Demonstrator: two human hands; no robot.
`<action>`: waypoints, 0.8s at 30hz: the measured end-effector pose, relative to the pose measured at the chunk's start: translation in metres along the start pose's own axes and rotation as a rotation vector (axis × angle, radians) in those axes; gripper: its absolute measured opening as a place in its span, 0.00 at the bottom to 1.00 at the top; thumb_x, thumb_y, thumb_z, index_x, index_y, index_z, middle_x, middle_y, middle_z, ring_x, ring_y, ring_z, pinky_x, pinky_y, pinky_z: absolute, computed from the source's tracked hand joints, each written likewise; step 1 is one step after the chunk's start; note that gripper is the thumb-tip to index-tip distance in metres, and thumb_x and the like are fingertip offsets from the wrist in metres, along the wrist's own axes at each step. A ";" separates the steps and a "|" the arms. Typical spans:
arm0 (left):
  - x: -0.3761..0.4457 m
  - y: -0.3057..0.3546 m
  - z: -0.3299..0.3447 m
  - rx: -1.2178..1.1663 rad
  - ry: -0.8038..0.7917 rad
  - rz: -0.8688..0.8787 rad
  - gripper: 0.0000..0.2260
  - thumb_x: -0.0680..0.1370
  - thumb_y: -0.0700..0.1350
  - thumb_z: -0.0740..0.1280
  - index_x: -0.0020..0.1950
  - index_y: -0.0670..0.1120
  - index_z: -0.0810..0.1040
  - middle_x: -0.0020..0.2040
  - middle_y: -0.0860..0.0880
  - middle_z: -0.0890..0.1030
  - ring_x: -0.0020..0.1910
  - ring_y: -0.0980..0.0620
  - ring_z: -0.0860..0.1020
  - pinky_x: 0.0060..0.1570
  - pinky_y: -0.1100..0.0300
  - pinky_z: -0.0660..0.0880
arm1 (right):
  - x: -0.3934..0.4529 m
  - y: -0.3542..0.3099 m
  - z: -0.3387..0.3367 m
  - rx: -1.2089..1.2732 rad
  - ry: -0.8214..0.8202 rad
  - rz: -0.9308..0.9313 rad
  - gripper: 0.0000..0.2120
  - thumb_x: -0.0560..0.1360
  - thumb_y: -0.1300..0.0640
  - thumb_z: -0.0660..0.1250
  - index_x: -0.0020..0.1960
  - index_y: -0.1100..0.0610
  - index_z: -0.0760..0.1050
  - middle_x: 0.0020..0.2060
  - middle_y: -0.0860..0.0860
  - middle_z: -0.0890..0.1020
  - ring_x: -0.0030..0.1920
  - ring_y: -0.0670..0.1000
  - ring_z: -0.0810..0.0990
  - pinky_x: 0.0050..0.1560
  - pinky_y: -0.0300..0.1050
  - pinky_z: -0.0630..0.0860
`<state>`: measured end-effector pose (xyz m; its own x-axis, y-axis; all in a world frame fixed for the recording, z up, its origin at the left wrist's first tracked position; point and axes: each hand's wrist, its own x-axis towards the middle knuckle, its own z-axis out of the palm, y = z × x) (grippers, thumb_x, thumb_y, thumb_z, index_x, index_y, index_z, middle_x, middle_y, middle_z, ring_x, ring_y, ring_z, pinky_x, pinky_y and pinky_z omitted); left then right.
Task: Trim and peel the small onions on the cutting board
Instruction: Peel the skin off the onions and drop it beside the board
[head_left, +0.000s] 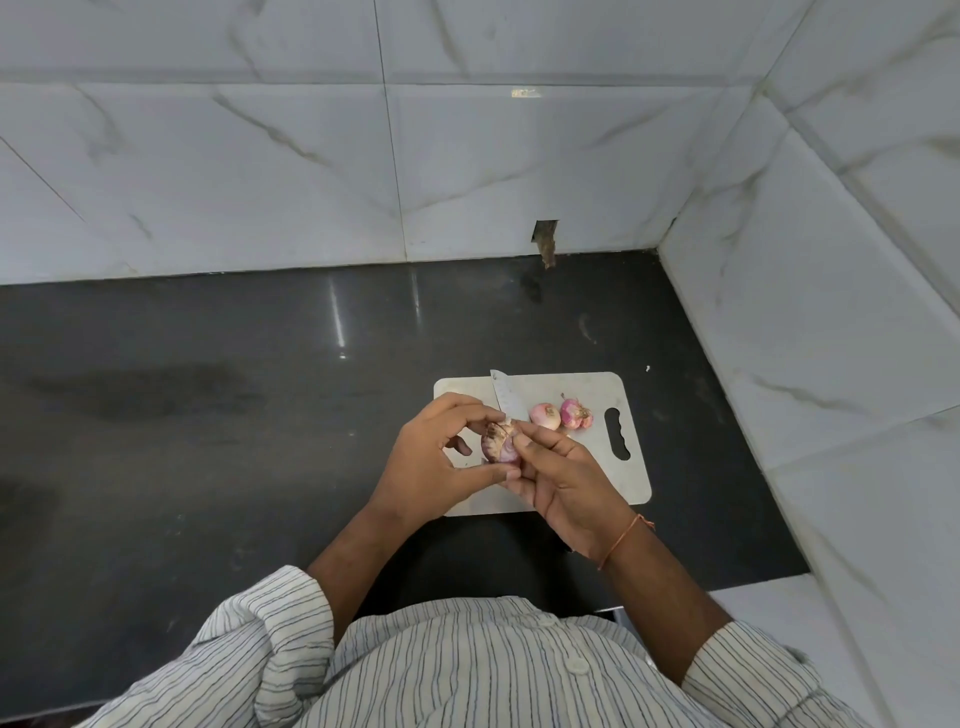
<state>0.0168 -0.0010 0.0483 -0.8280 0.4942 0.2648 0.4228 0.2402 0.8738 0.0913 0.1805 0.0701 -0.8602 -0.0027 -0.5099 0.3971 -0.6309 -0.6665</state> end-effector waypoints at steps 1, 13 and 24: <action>0.001 0.000 -0.001 0.008 0.015 0.006 0.25 0.68 0.48 0.87 0.63 0.50 0.86 0.59 0.59 0.82 0.55 0.51 0.84 0.45 0.56 0.83 | 0.001 -0.001 0.001 -0.005 -0.013 -0.002 0.13 0.84 0.64 0.64 0.66 0.62 0.80 0.60 0.63 0.85 0.54 0.54 0.86 0.48 0.42 0.86; 0.008 0.008 -0.022 -0.038 -0.109 -0.056 0.23 0.63 0.50 0.89 0.53 0.54 0.85 0.49 0.58 0.86 0.50 0.50 0.85 0.43 0.55 0.83 | 0.005 -0.016 -0.005 -0.400 -0.150 0.046 0.16 0.84 0.57 0.67 0.66 0.67 0.79 0.54 0.60 0.84 0.49 0.53 0.83 0.53 0.48 0.84; 0.006 0.004 -0.019 -0.093 -0.143 -0.054 0.23 0.62 0.51 0.89 0.50 0.52 0.82 0.48 0.56 0.83 0.49 0.48 0.84 0.43 0.57 0.83 | -0.004 -0.008 0.004 -0.187 -0.135 0.060 0.17 0.82 0.59 0.67 0.67 0.68 0.79 0.58 0.63 0.85 0.54 0.55 0.85 0.49 0.42 0.83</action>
<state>0.0063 -0.0126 0.0615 -0.7854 0.5976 0.1614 0.3377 0.1951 0.9208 0.0904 0.1825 0.0792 -0.8633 -0.1475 -0.4826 0.4902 -0.4719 -0.7328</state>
